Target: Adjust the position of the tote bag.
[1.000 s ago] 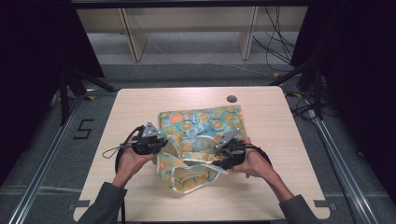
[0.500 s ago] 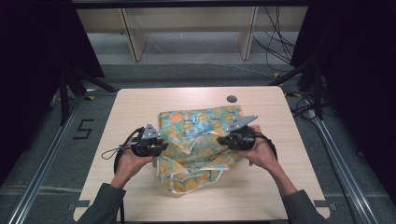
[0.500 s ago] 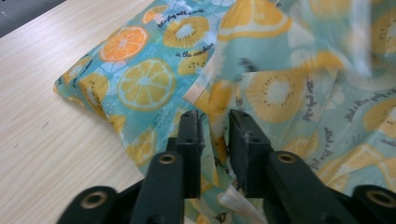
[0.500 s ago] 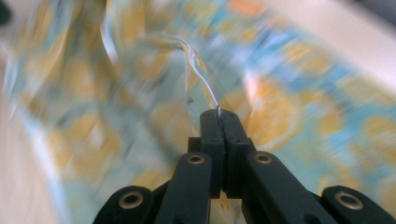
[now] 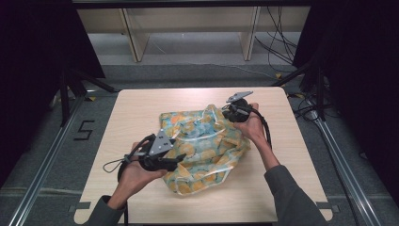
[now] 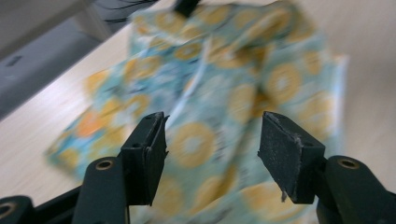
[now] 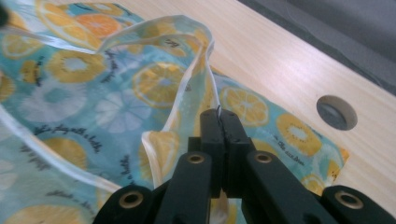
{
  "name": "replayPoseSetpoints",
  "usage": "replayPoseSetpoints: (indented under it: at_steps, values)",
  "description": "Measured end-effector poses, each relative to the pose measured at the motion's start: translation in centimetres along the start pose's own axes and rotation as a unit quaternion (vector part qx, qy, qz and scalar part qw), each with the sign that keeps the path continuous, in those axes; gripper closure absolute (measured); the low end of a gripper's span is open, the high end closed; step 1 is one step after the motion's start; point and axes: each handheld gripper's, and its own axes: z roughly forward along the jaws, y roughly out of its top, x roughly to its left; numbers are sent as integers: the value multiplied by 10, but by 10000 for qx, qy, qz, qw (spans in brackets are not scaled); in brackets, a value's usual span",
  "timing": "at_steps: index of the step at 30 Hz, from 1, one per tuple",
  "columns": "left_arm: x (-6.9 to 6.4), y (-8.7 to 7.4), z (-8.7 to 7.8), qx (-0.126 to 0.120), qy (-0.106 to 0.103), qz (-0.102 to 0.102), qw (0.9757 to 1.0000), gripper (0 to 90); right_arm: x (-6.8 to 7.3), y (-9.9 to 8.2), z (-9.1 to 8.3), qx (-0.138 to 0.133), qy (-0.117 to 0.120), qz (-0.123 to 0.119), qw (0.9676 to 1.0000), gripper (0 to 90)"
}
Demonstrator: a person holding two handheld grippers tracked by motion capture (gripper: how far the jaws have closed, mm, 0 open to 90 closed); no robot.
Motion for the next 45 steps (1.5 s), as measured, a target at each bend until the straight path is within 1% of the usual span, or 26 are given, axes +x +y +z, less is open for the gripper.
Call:
replayPoseSetpoints:
  at_steps: [3, 4, 5, 7, 8, 10, 13, 15, 16, 18, 20, 21, 23, 26, 27, 28, 29, 30, 32, 35, 36, 39, 40, 41, 42, 45]
  values:
    - [-2, 0, 17, 246, -4, 82, 9997, 413, -1, -2, 4, 108, -6, 46, 9999, 900]
    - [2, -5, 37, 601, 29, 39, 9982, 419, 0, -4, 8, -87, -44, 114, 9999, 900]
    - [2, -5, 37, 601, 29, 39, 9982, 430, 0, -4, 8, -87, -44, 114, 9999, 900]
    - [2, -12, 54, 813, -58, -48, 9967, 430, -2, -3, 5, 30, -22, 66, 10000, 900]
    - [-2, -21, 72, 1096, -25, -77, 9939, 417, -1, -3, 6, 8, 0, 74, 10000, 900]
    - [-3, -28, 81, 1265, 108, -27, 9919, 397, 0, -4, 6, 20, 56, 243, 9997, 900]
    - [-3, -35, 90, 1388, 264, 36, 9900, 372, -1, -6, 8, 15, 75, 177, 9998, 900]
    - [-3, -40, 96, 1546, 628, 232, 9857, 382, -1, -8, 7, 147, 121, 275, 9994, 899]
    - [-2, -42, 99, 1631, 743, 486, 9826, 408, -1, -9, 7, 111, 127, 274, 9995, 898]
    - [-2, -42, 100, 1634, 771, 591, 9818, 447, -2, -10, 8, 79, 112, 273, 9995, 897]
    - [-4, -43, 102, 1660, 844, 905, 9783, 561, -1, -13, 8, 30, 122, 348, 9993, 893]
    - [-4, -43, 102, 1642, 828, 1027, 9776, 709, -2, -14, 6, 120, 168, 334, 9992, 884]
    - [-2, -41, 100, 1568, 791, 1072, 9786, 828, -2, -16, 8, -6, 123, 358, 9993, 872]
    - [4, -36, 92, 1295, 654, 987, 9845, 870, 0, -16, 1, -44, 132, 441, 9989, 786]
    - [5, -34, 89, 1231, 636, 941, 9859, 887, 2, -15, -8, -14, 166, 421, 9990, 700]
    - [9, -26, 79, 1060, 681, 836, 9885, 890, 5, -16, -14, -263, 146, 455, 9985, 659]
    - [9, -26, 79, 1060, 681, 836, 9885, 892, 5, -16, -14, -263, 146, 455, 9985, 659]
    - [13, -20, 72, 875, 533, 629, 9927, 893, 9, -14, -29, -439, 341, 505, 9972, 601]
    - [16, -18, 68, 797, 464, 550, 9942, 893, 14, -14, -37, -550, 376, 606, 9959, 574]
    - [21, -11, 60, 700, 451, 462, 9954, 893, 27, -15, -65, -707, 550, 419, 9951, 520]
    - [22, -10, 59, 649, 442, 398, 9961, 893, 38, -19, -81, -887, 754, 312, 9927, 516]
    - [25, -8, 56, 551, 342, 314, 9974, 893, 48, -25, -92, -784, 948, 167, 9923, 506]
    - [25, -8, 55, 586, 332, 291, 9973, 893, 59, -32, -99, -728, 956, -114, 9927, 503]
    - [26, -7, 53, 641, 290, 370, 9968, 893, 59, -32, -99, -728, 956, -114, 9927, 503]
    - [25, -7, 53, 527, 316, 227, 9979, 894, 72, -41, -97, -543, 1053, -234, 9927, 495]
    - [25, -6, 50, 542, 233, 233, 9980, 894, 78, -48, -90, -346, 1047, -323, 9934, 488]
